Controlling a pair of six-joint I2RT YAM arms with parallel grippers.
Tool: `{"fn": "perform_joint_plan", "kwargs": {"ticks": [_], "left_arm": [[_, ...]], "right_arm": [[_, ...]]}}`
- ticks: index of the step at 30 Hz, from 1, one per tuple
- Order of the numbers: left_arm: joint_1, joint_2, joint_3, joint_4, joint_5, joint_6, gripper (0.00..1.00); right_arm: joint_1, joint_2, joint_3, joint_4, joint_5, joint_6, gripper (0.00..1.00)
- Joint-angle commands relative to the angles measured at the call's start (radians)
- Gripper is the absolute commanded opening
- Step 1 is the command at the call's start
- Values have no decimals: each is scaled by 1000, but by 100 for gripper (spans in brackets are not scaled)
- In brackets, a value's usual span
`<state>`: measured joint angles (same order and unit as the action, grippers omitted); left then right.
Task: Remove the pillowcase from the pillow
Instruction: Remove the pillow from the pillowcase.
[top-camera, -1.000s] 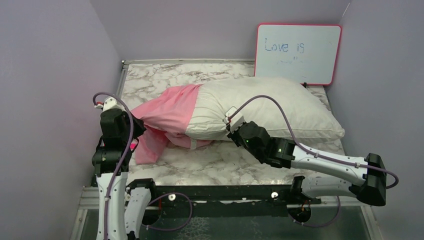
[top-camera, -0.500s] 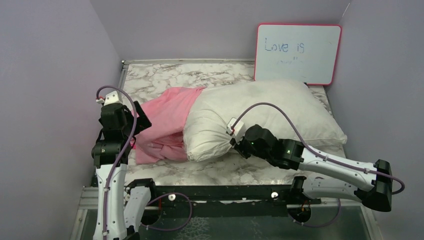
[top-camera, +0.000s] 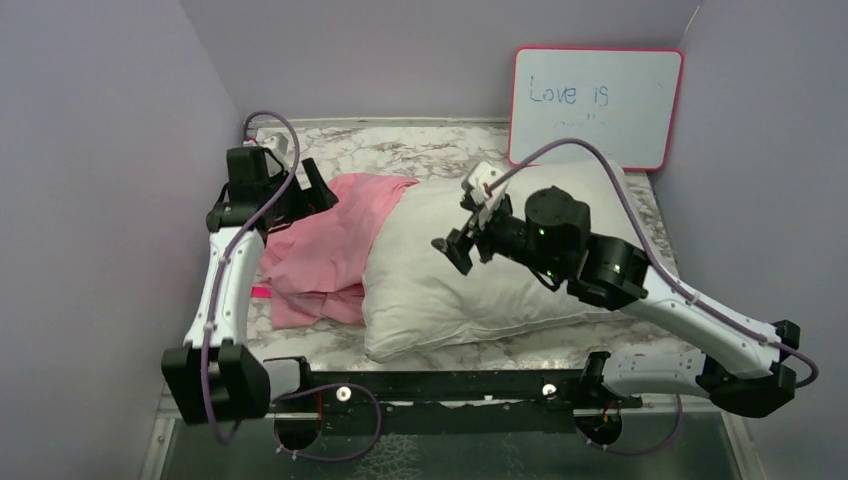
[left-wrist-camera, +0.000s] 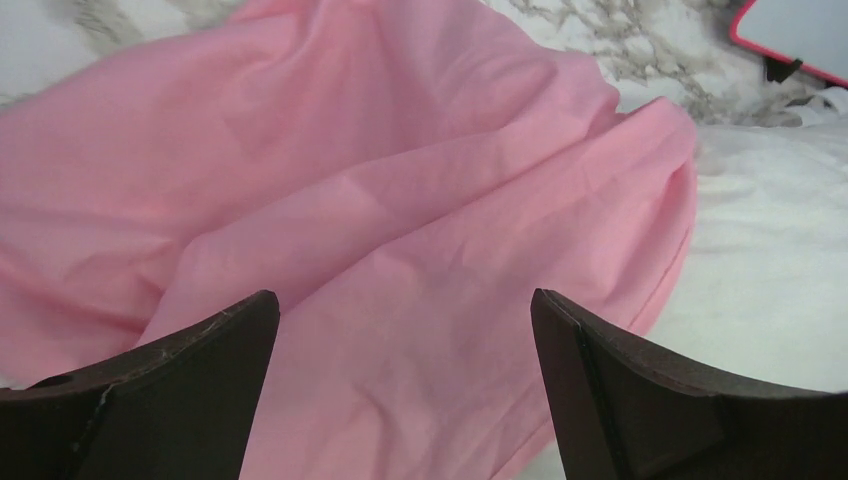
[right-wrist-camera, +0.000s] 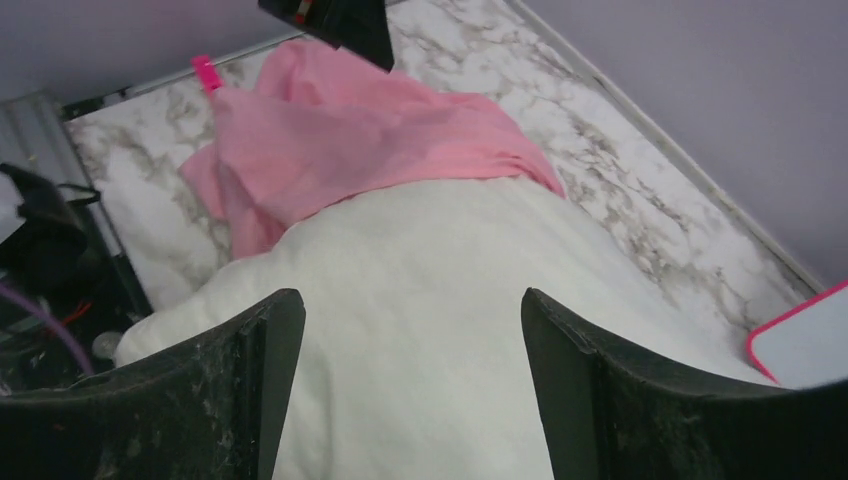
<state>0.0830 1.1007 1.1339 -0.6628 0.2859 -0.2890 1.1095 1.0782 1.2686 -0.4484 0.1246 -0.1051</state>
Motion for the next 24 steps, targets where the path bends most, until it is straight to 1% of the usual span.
{"fn": "perform_joint_plan", "kwargs": {"ticks": [1, 3, 4, 6, 9, 10, 11, 15, 17, 18, 19, 21, 22, 24], "left_arm": [[1, 242, 46, 209, 258, -11, 99], [-1, 341, 73, 293, 333, -44, 99], [-2, 389, 85, 362, 378, -69, 99], [-9, 473, 109, 455, 450, -127, 99], [-35, 573, 176, 510, 470, -164, 99], [-40, 599, 194, 527, 477, -181, 99], [-43, 621, 208, 548, 496, -195, 99], [-44, 707, 233, 562, 632, -207, 99], [-45, 721, 210, 560, 691, -187, 98], [-45, 724, 195, 560, 714, -176, 96], [-45, 725, 178, 560, 733, -167, 92], [-45, 730, 154, 558, 777, -144, 86], [-45, 733, 144, 553, 795, -131, 82], [-45, 737, 129, 535, 835, -104, 70]], "right_arm": [[-166, 216, 150, -21, 97, -26, 83], [-299, 328, 245, -69, -36, 41, 83], [-353, 375, 291, -96, -123, 62, 83], [-435, 462, 376, -146, -296, 70, 85], [-500, 600, 507, -209, -430, 78, 87], [-528, 649, 551, -236, -490, 77, 94], [-556, 699, 599, -267, -545, 79, 99], [-626, 905, 822, -480, -760, 33, 100], [-629, 952, 851, -536, -854, -6, 100], [-629, 962, 832, -540, -896, -13, 100], [-629, 972, 811, -544, -932, -16, 100], [-629, 997, 782, -566, -980, -26, 96], [-629, 1012, 776, -581, -986, -32, 90], [-628, 1032, 773, -612, -964, -49, 77]]}}
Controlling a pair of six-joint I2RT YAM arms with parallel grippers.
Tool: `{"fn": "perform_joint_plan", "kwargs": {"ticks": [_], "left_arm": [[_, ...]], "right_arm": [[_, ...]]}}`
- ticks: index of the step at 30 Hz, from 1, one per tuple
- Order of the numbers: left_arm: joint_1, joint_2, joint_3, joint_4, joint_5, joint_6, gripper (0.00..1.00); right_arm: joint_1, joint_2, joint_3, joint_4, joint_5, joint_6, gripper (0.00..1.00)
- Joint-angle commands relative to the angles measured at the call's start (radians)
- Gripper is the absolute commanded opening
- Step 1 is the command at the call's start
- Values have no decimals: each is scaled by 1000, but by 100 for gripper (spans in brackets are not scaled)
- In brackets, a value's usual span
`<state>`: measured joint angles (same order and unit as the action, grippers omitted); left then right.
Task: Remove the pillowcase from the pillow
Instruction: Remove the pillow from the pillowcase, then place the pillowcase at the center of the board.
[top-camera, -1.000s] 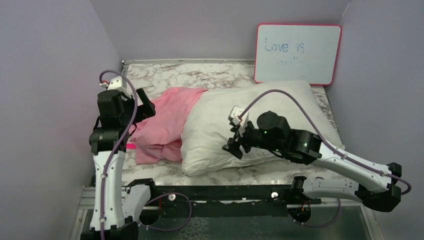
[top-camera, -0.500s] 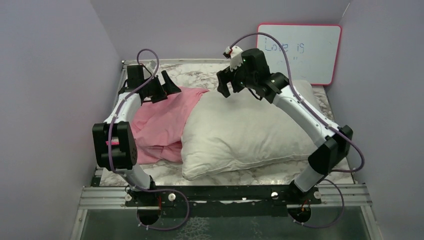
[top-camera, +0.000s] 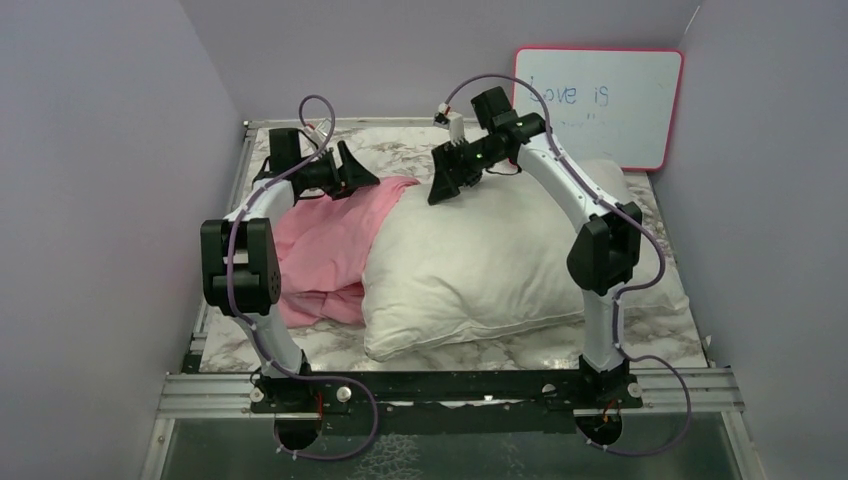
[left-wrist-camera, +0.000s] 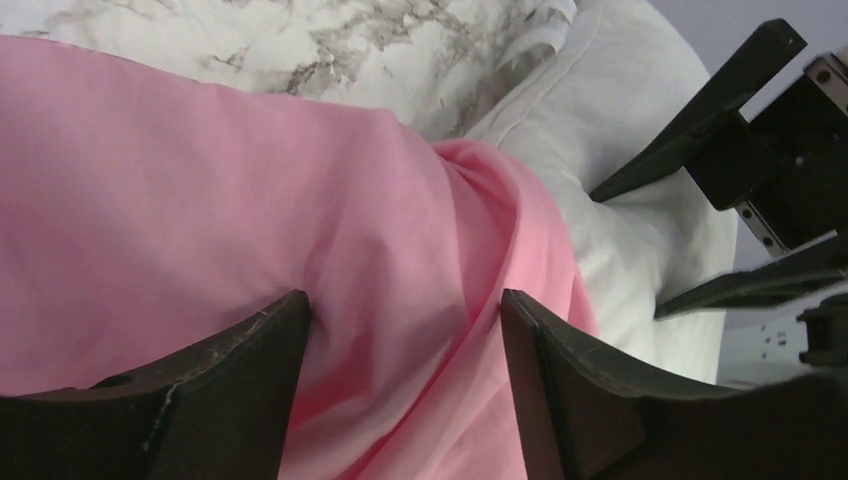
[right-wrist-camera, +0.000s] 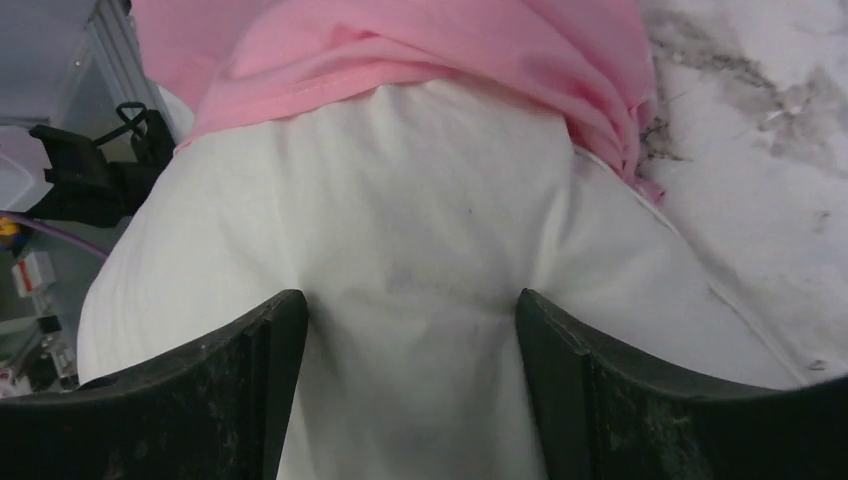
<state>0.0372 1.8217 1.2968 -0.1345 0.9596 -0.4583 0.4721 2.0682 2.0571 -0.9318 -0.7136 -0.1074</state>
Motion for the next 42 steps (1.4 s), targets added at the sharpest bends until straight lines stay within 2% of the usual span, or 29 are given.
{"fn": "perform_joint_plan", "kwargs": {"ticks": [1, 4, 5, 7, 8, 9, 14, 20, 26, 29, 31, 35, 39, 41, 42], "left_arm": [[1, 17, -38, -7, 172, 83, 62], [0, 14, -32, -72, 164, 146, 33], [1, 10, -20, -116, 127, 174, 25], [2, -8, 10, -197, 21, 223, 8], [9, -24, 21, -218, -35, 226, 3], [19, -43, 27, -224, -86, 225, 0], [131, -153, 68, -229, -281, 180, 0], [280, -221, 176, -292, -447, 174, 0], [367, -281, 219, -381, -555, 237, 0], [386, -313, 207, -380, -539, 280, 0], [386, -297, 199, -380, -456, 301, 0], [382, -246, 191, -375, -380, 272, 0], [316, -175, 236, -425, -256, 328, 19], [243, -130, 275, -513, -311, 375, 40], [205, -119, 279, -536, -377, 390, 54]], "right_arm": [[9, 41, -26, -126, -119, -52, 68], [8, 9, -67, -78, -29, -22, 29], [8, -9, -84, -47, 17, -3, 20], [8, -38, -102, -18, 127, 19, 8], [8, -58, -109, -10, 178, 22, 2], [8, -73, -119, -4, 222, 25, 1], [2, -167, -204, 55, 401, 47, 1], [-36, -263, -257, 166, 553, 100, 1], [-70, -287, -210, 212, 592, 104, 1], [-70, -275, -195, 202, 549, 103, 1], [-70, -268, -207, 207, 515, 103, 1], [-69, -235, -183, 181, 447, 143, 1], [-70, -214, -166, 182, 398, 173, 1], [-68, -210, -145, 186, 362, 170, 1], [-69, -206, -129, 185, 338, 167, 1]]}}
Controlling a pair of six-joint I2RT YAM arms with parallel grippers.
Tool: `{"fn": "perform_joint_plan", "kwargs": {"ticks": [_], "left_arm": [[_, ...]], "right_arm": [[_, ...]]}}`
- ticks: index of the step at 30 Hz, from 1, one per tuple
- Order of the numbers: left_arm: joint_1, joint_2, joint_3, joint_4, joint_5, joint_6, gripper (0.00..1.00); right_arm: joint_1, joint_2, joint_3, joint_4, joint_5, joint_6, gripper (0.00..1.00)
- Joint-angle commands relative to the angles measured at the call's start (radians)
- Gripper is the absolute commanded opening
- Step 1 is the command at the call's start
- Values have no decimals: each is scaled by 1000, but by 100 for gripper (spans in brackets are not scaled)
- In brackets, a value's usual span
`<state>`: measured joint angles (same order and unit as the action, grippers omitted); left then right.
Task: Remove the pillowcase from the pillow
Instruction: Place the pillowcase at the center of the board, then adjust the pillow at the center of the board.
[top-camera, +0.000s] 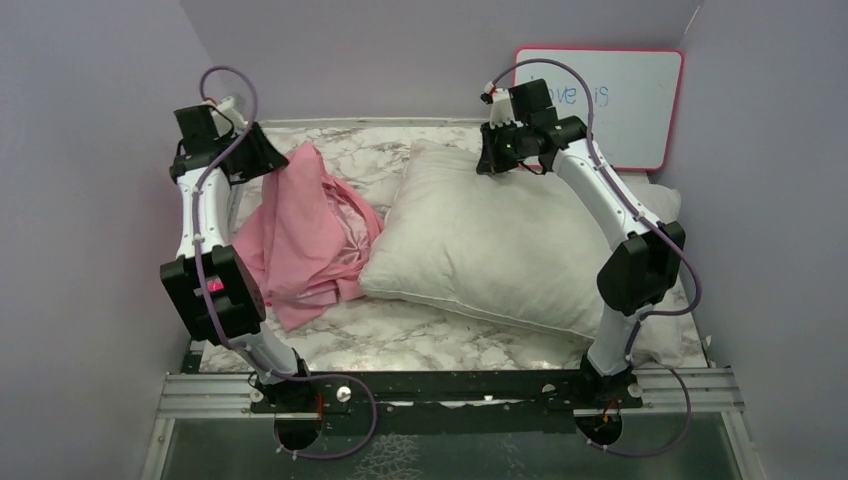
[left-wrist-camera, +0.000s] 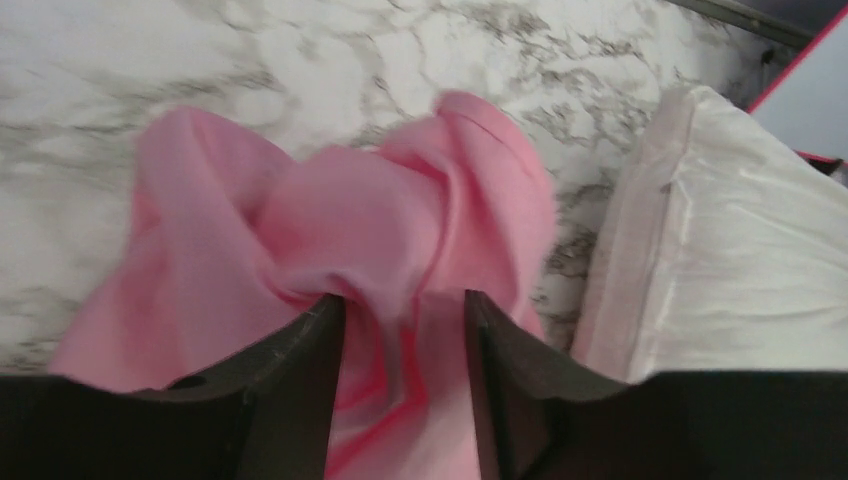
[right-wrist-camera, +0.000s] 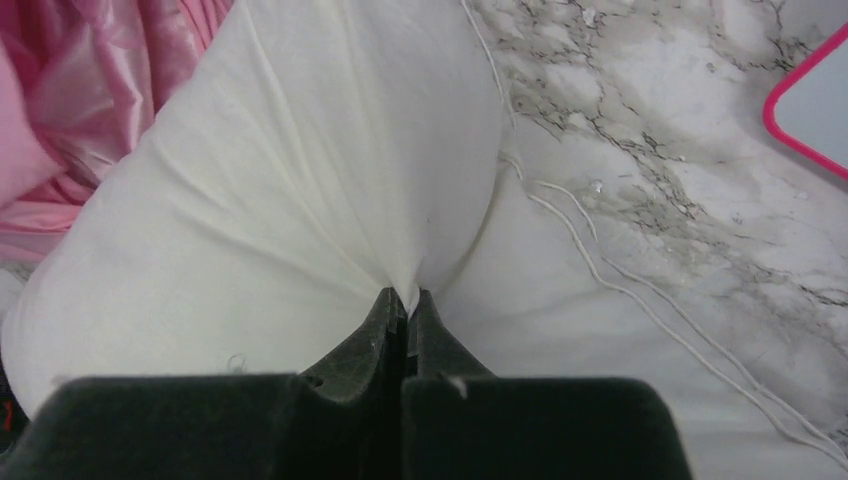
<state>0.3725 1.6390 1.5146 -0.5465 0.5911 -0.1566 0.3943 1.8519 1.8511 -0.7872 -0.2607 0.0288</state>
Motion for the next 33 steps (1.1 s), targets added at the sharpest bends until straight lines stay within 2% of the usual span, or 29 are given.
{"fn": "perform_joint_plan", "kwargs": {"ticks": [1, 4, 5, 8, 10, 11, 14, 17, 18, 20, 23, 25, 27, 30, 33], "left_arm": [[-161, 62, 59, -136, -93, 85, 64], [-202, -22, -11, -62, -297, 2, 96], [-202, -61, -26, -38, -341, -23, 98], [-202, -170, -34, 3, -418, -59, 99], [-202, -232, -27, 14, -404, -71, 99], [-202, -244, -22, 14, -381, -75, 99], [-203, -298, -27, 18, -291, -103, 99], [-203, -326, -48, 39, -152, -127, 99], [-208, -332, -66, 59, -80, -137, 99], [-242, -331, -107, 106, 23, -168, 99], [-361, -311, -163, 146, 60, -189, 99], [-465, -285, -199, 178, 64, -211, 99], [-552, -249, -227, 212, 60, -222, 99], [-671, -184, -235, 229, 34, -220, 99], [-746, -122, -239, 229, 16, -203, 99]], "right_arm": [[9, 14, 95, 34, -150, 21, 1], [18, 31, 156, -11, -148, 4, 2], [18, 34, 173, -25, -125, 2, 4], [18, 31, 230, -62, -66, -17, 14], [18, 21, 258, -79, -56, -16, 33], [18, 12, 271, -83, -49, -7, 38], [18, -40, 266, -74, -26, 10, 47], [19, -139, 184, -24, 60, 37, 50], [18, -182, 127, 3, 126, 58, 54], [18, -289, -10, 70, 302, 95, 71], [12, -440, -254, 136, 628, 139, 97], [-34, -509, -346, 126, 753, 160, 100], [-150, -549, -407, 95, 719, 200, 100], [-325, -586, -493, 87, 491, 260, 100], [-351, -562, -632, 96, 185, 316, 96]]}}
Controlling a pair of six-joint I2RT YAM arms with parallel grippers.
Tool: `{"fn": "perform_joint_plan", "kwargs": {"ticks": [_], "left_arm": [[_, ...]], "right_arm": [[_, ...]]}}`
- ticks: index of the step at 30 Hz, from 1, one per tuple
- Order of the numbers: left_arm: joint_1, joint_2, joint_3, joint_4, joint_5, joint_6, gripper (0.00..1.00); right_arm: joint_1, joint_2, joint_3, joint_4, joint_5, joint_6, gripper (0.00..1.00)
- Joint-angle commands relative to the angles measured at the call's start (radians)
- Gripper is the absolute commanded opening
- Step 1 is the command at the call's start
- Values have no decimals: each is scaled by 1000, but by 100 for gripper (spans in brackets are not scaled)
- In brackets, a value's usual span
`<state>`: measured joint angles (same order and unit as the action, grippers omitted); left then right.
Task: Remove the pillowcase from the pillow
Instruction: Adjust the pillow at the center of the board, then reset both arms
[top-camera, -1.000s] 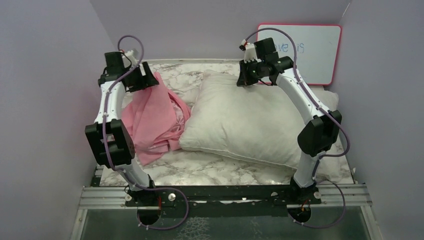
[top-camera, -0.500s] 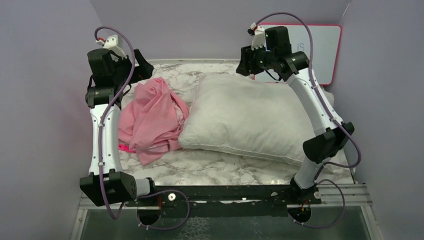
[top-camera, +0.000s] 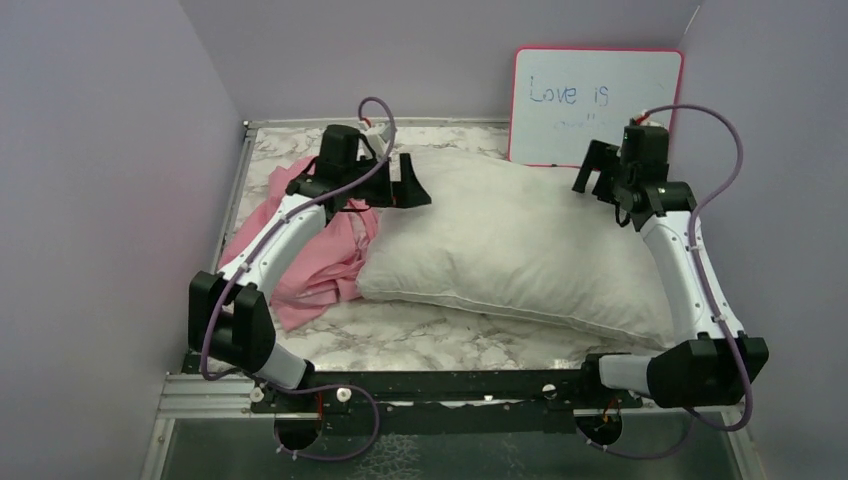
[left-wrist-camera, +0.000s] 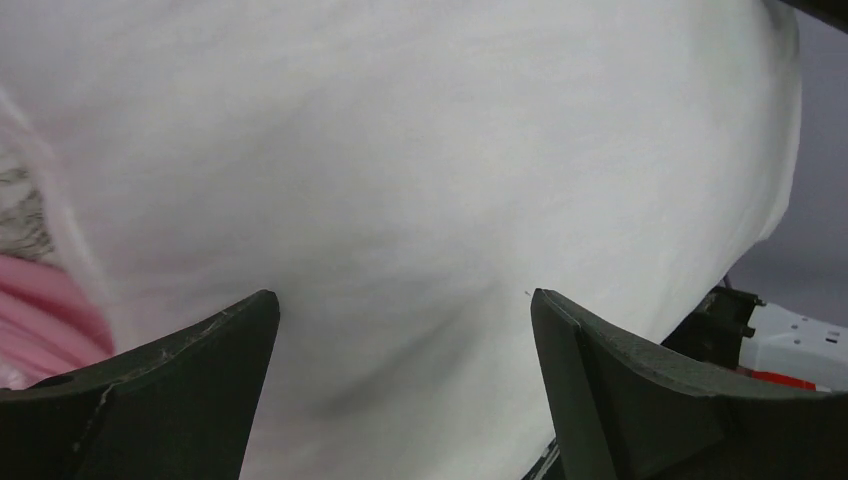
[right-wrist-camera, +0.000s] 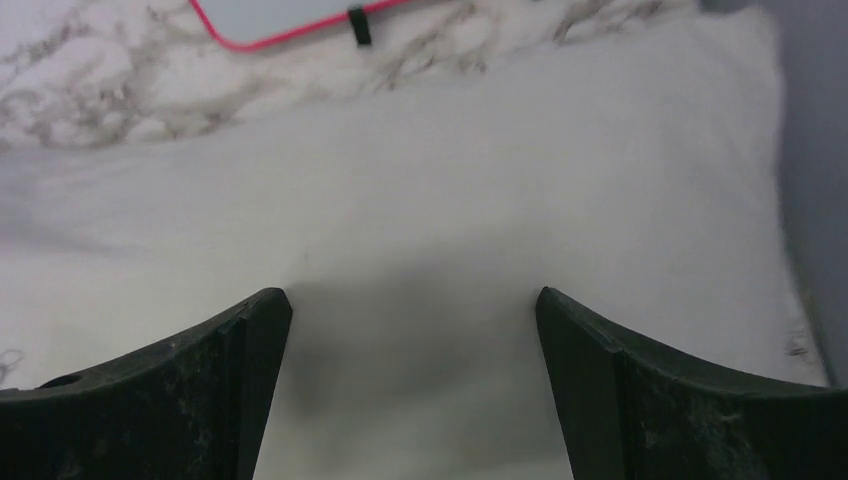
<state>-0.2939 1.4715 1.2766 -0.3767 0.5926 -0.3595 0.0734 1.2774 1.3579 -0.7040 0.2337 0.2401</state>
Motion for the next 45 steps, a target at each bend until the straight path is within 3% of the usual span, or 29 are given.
{"fn": "perform_joint_plan", "kwargs": {"ticks": [1, 3, 6, 13, 18, 22, 26, 30, 45], "left_arm": [[-97, 60, -10, 55, -14, 1, 99], [-123, 67, -55, 62, -112, -14, 99], [-138, 71, -136, 73, -161, -34, 99], [-152, 8, -212, 95, -206, -59, 99], [-152, -83, -131, 60, -354, -90, 99], [-152, -186, -57, 0, -613, -97, 99], [-152, -252, 99, -157, -855, -39, 99], [-152, -314, 188, -232, -1009, 18, 99], [-152, -454, 151, -243, -1132, 37, 99]], "right_arm": [[-30, 33, -206, 33, -425, 126, 94], [-30, 77, -331, 77, -550, 194, 93], [-30, 137, -401, 93, -532, 245, 94], [-30, 94, -118, 34, -314, 105, 96], [-30, 61, 96, 48, -459, 8, 98], [-30, 7, 131, 129, -572, 27, 100], [-30, -60, 115, 206, -544, 48, 100], [-30, -108, 116, 235, -526, 2, 100], [-30, -141, 55, 258, -560, -31, 100]]}}
